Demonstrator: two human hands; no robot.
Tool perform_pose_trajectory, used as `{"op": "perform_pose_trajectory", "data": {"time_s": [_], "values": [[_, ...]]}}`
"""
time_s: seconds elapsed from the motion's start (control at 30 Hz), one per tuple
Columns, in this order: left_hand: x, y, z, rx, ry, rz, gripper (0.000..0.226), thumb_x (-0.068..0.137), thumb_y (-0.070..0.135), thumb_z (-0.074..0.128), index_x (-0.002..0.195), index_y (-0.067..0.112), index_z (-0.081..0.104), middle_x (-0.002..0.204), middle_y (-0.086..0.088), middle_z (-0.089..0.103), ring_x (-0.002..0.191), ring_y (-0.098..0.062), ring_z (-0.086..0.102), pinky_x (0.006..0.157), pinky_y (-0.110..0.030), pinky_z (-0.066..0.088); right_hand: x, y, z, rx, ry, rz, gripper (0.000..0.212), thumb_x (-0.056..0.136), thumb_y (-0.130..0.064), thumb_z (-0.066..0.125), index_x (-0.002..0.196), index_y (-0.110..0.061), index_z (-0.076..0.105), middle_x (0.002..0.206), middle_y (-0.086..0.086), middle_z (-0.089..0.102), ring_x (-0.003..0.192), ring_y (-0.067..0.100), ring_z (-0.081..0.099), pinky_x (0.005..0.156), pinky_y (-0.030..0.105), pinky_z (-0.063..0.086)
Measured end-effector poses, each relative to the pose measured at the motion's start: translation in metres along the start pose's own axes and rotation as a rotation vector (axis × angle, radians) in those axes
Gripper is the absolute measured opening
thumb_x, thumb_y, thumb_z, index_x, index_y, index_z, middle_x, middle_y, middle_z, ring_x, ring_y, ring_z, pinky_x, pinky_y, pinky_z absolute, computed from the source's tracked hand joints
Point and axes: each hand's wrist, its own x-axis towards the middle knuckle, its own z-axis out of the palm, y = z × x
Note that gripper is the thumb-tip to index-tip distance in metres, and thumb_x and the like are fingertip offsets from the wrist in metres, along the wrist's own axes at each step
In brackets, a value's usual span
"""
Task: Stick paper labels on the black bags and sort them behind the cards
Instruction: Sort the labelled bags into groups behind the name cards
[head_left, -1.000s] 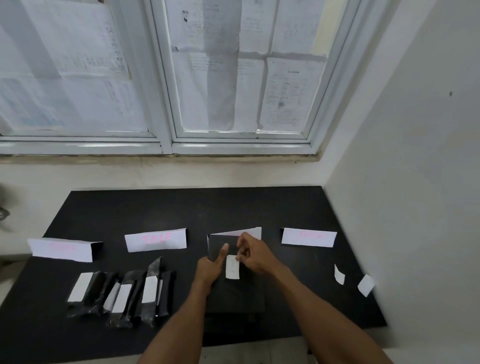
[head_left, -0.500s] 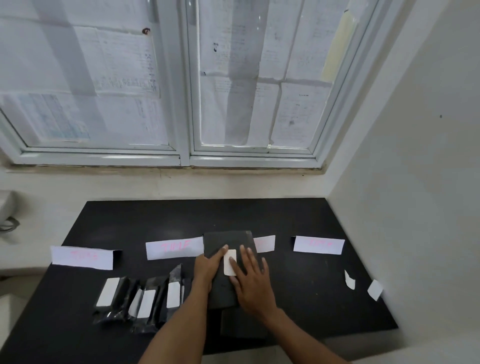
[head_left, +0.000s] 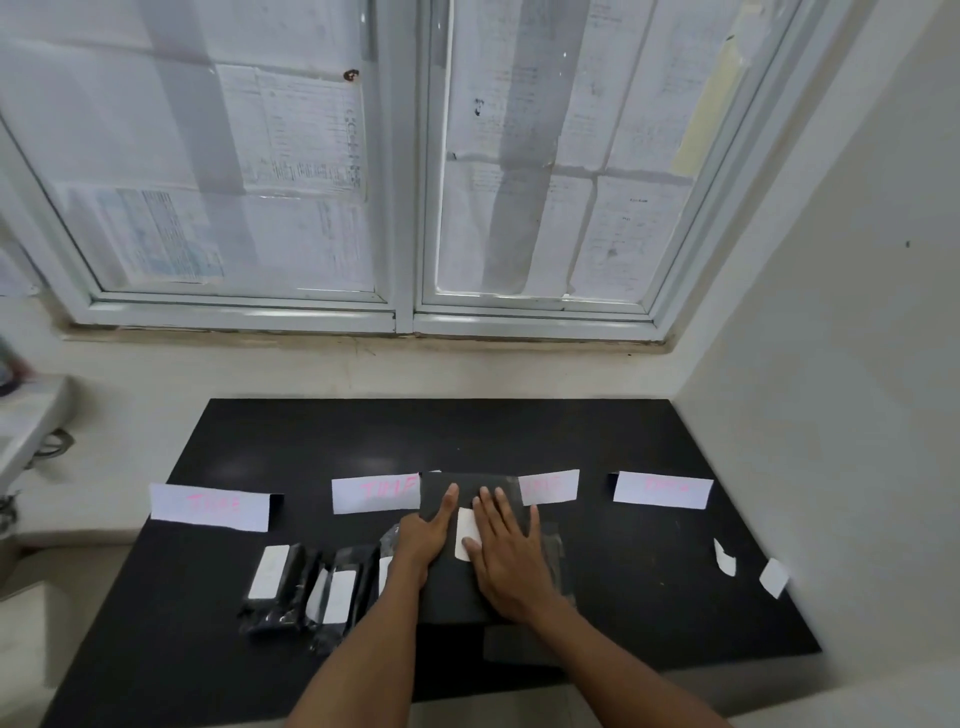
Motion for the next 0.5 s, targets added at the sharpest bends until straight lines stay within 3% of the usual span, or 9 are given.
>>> {"op": "perform_pose_trajectory", "data": {"time_s": [0.07,0.17,0.3,0.4,0.5], "values": [[0.003,-0.002,-0.006,-0.036,-0.012,-0.002,0.059,0.076,0.063,0.065,0.104,0.011,0.068,0.106,-0.006,0.069,0.104,-0.027,0.063,0.090,-0.029,0.046,-0.005,-0.012,0.006,-0.064,0.028,-0.047,0.058,0.100,-0.048,0.016,0.146,-0.016,0.034,0.154,0.000,0.031,0.143,0.017,0.027,0.110,0.051,0.008],[0.010,-0.003,-0.015,-0.060,0.000,-0.010,0.051,0.073,0.067,0.065,0.078,0.016,0.061,0.097,-0.007,0.066,0.091,-0.026,0.062,0.094,-0.037,0.051,-0.019,-0.033,0.015,-0.066,-0.001,-0.211,0.060,0.100,-0.049,0.021,0.150,-0.015,0.022,0.157,0.000,0.018,0.146,0.015,0.018,0.111,0.047,0.008],[0.018,-0.007,-0.033,-0.089,0.037,-0.064,0.077,0.075,0.068,0.061,0.109,-0.001,0.060,0.105,-0.013,0.063,0.096,-0.028,0.059,0.089,-0.035,0.048,-0.029,-0.047,0.026,-0.091,-0.002,-0.345,0.063,0.101,-0.052,0.019,0.153,-0.017,0.012,0.160,0.000,0.012,0.148,0.015,0.004,0.113,0.040,0.002],[0.021,-0.011,-0.052,-0.075,0.059,-0.078,0.080,0.075,0.070,0.058,0.110,-0.001,0.060,0.112,-0.018,0.065,0.100,-0.032,0.061,0.091,-0.037,0.048,-0.029,-0.048,0.031,-0.156,-0.027,-0.525,0.058,0.102,-0.050,0.020,0.152,-0.023,0.013,0.160,0.000,0.012,0.148,0.015,0.007,0.114,0.038,0.003],[0.028,-0.019,-0.080,-0.047,0.086,-0.115,0.086,0.071,0.074,0.059,0.113,-0.001,0.062,0.116,-0.020,0.065,0.105,-0.034,0.062,0.095,-0.040,0.049,-0.028,-0.049,0.032,-0.079,0.089,-0.729,0.054,0.102,-0.042,0.030,0.150,-0.023,0.020,0.158,0.005,0.020,0.147,0.015,0.013,0.119,0.036,0.004]]}}
